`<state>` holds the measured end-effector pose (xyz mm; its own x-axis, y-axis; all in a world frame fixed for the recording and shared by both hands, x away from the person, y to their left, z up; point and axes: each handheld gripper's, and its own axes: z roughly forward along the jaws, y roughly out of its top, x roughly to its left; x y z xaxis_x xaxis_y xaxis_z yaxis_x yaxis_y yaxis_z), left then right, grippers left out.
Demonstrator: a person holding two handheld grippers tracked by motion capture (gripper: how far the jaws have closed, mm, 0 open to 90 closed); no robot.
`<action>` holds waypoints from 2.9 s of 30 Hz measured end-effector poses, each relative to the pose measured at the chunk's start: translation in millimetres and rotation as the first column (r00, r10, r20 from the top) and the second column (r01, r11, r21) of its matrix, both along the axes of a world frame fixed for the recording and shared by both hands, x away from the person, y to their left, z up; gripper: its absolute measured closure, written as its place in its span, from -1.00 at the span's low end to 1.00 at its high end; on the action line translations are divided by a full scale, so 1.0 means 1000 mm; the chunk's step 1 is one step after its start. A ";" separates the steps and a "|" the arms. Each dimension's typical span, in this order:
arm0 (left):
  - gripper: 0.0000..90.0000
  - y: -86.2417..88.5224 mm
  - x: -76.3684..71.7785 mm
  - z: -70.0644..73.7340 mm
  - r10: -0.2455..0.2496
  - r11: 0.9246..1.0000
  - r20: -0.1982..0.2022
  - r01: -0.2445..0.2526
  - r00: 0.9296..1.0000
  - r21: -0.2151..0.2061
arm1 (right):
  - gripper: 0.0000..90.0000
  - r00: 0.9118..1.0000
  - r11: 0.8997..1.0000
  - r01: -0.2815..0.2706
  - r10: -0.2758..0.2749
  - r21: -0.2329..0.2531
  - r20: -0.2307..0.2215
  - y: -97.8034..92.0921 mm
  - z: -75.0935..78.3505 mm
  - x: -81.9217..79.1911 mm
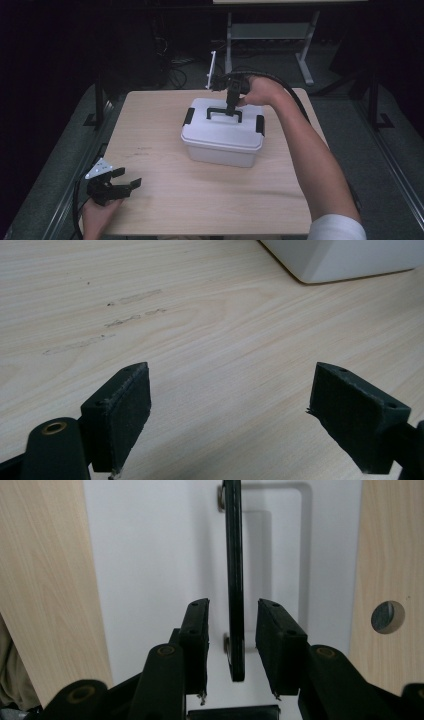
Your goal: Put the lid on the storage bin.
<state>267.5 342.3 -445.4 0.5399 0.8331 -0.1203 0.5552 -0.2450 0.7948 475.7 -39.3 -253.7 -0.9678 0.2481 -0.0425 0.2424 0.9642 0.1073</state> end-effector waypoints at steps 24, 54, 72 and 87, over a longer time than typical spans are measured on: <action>-0.65 -0.002 0.003 -0.002 -0.012 1.000 -0.007 0.012 1.000 0.002 | 0.31 0.996 0.995 0.084 -0.086 0.057 0.025 -0.045 0.014 -0.008; -0.65 -0.002 0.003 -0.002 -0.012 1.000 -0.011 0.012 1.000 0.010 | 0.23 0.981 0.977 0.187 -0.192 0.098 0.040 -0.102 0.022 -0.023; -0.65 -0.003 0.003 -0.003 -0.012 1.000 -0.012 0.012 1.000 0.012 | 0.19 0.973 0.968 0.224 -0.229 0.116 0.029 -0.127 0.015 -0.033; -0.65 -0.004 0.004 -0.003 -0.018 1.000 -0.017 0.019 1.000 0.021 | 0.16 0.966 0.959 0.253 -0.258 0.127 0.024 -0.146 0.005 -0.045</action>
<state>271.8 337.9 -448.6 0.5533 0.8255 -0.1114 0.5635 -0.2724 0.7799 430.9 -185.3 -248.3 -0.8696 0.4926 -0.0341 0.4721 0.8498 0.2345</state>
